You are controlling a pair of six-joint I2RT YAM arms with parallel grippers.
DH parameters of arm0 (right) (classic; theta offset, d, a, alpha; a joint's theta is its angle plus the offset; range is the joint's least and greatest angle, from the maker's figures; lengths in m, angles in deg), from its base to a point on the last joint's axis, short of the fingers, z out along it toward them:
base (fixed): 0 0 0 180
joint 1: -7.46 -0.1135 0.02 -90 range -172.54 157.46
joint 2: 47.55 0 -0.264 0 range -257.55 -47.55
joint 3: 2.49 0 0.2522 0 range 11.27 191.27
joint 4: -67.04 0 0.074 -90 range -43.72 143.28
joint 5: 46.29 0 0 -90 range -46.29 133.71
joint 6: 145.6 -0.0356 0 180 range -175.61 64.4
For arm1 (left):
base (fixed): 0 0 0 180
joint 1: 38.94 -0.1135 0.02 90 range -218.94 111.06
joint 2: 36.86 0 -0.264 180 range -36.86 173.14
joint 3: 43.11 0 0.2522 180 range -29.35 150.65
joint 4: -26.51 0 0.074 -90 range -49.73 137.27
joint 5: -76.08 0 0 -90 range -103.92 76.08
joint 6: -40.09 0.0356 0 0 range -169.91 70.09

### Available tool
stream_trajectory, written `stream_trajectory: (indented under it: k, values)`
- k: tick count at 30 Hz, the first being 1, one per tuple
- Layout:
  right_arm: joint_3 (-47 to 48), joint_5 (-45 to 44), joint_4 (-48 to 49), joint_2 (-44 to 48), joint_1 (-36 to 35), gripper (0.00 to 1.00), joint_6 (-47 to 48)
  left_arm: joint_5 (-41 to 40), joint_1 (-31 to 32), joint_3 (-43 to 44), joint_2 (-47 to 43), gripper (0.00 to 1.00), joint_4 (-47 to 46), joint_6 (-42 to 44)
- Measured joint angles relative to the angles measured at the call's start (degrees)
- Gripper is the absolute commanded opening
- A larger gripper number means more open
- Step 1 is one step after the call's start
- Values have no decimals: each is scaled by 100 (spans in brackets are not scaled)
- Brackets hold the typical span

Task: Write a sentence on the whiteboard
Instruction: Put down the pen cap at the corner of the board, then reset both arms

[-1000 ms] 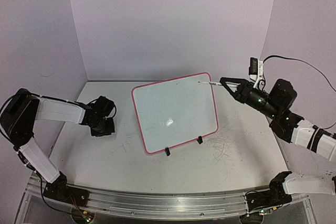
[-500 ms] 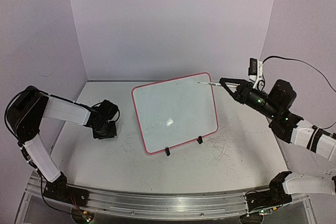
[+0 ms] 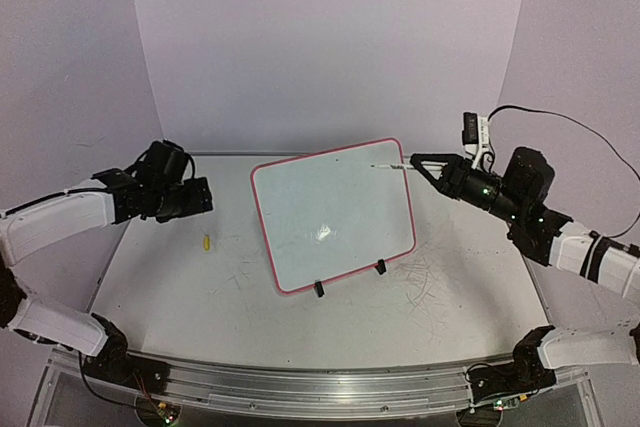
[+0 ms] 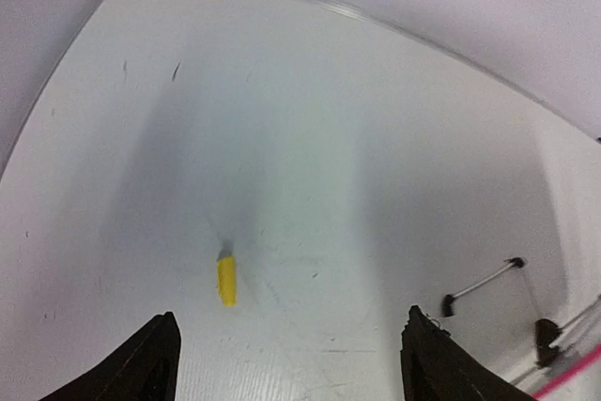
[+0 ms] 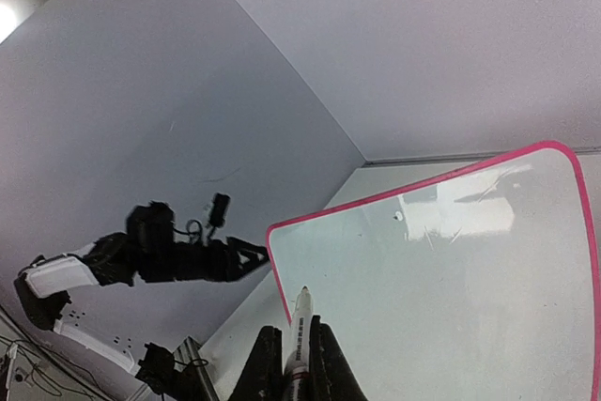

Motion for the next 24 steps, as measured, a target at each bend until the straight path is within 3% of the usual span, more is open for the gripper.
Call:
stream_trajectory:
  k: [3, 7, 15, 24]
  values:
    - [697, 232, -827, -511, -134, 0, 573, 569, -10, 469, -627, 89, -16, 417]
    - [1535, 606, -1696, -1085, -549, 0, 1359, 2099, 153, 1149, -841, 89, -528, 795]
    - [1739, 1334, -2291, -1559, -1251, 0, 1998, 4542, 1691, 1490, 523, 80, -1391, 1194]
    - [1751, 1856, -2302, -1610, -1359, 0, 2051, 5857, 1893, 1216, 1057, 71, -1768, 1244]
